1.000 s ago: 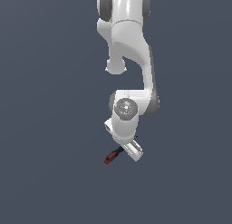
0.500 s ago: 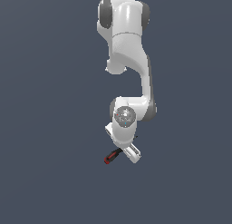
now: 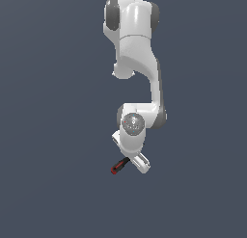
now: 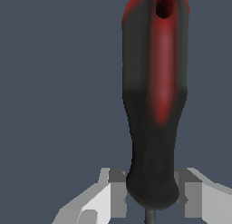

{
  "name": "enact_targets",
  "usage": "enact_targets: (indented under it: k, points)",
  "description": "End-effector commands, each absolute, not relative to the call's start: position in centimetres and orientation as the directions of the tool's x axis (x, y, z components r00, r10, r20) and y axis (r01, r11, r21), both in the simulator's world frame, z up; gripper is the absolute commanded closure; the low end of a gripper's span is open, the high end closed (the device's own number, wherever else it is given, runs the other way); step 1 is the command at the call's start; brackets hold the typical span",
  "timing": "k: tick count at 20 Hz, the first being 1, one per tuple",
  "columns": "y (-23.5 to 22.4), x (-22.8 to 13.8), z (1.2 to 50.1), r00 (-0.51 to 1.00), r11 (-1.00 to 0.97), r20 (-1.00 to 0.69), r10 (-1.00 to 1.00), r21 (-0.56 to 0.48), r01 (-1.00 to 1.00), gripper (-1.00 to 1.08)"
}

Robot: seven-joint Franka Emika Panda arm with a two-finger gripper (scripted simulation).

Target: Pick up the object and move it to a goal position.

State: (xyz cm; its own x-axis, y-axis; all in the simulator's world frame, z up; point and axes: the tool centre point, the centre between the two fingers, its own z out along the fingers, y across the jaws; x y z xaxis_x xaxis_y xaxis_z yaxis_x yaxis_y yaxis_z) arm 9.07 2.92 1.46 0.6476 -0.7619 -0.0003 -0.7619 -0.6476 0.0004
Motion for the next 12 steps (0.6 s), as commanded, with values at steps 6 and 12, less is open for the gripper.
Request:
enact_targets:
  k: [6, 12]
  points:
    - [3.3, 9.1, 2.0, 0.648, -0.648, 0.000, -0.762, 0.000, -0.762, 1.08]
    - [5.3, 9.1, 4.9, 0.648, -0.648, 0.000, -0.762, 0.000, -0.762, 1.08]
